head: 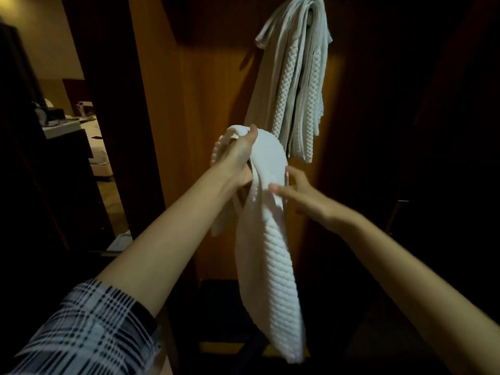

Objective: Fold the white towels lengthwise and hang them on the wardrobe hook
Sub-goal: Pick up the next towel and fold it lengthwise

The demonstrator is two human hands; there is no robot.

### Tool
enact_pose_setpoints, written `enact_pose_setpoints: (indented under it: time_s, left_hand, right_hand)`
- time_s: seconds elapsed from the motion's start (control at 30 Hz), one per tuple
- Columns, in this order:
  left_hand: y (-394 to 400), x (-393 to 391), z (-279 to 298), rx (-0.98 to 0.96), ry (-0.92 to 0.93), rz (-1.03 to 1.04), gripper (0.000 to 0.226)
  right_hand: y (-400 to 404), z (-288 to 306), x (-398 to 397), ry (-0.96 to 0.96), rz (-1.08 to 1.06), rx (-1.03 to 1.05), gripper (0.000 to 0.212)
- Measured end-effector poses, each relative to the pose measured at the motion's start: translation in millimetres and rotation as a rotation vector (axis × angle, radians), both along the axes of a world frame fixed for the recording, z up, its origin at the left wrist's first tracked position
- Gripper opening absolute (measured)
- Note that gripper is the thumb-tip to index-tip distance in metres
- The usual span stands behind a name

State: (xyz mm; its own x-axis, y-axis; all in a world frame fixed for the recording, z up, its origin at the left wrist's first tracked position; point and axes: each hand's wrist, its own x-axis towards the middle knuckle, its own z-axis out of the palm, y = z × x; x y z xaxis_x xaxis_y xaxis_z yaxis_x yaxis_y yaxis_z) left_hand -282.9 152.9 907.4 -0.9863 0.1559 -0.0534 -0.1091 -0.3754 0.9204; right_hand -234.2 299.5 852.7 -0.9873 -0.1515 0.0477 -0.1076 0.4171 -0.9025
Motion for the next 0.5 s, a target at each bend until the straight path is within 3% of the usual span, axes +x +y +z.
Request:
enact_pose_setpoints:
  time_s: [0.1, 0.17, 0.27, 0.4, 0.5]
  left_hand:
    - [7.6, -3.0, 1.0, 0.088, -0.036, 0.056, 0.046]
    - [11.1, -3.3, 4.2, 0.149, -0.028, 0.113, 0.051]
    - [9.6, -3.7, 12.2, 0.226, -0.04, 0.203, 0.053]
    - [-7.7, -7.9, 25.1, 0.363, -0.047, 0.276, 0.056]
    - [-25.8, -11.0, 31.6, 0.473, -0.029, 0.329, 0.056]
  right_hand:
    - [-1.0, -42.6, 14.7, 0.026, 0.0, -0.006, 0.105]
    - [-2.6, -72.9, 16.4, 0.057, -0.129, 0.054, 0.098]
    - [-2.9, -102.6, 11.9, 0.029, -0.323, 0.157, 0.073]
    - [13.5, -110.0, 0.1, 0.07, -0.429, 0.251, 0.028]
    - [24.3, -104.0, -8.3, 0.11, -0.593, 0.192, 0.022]
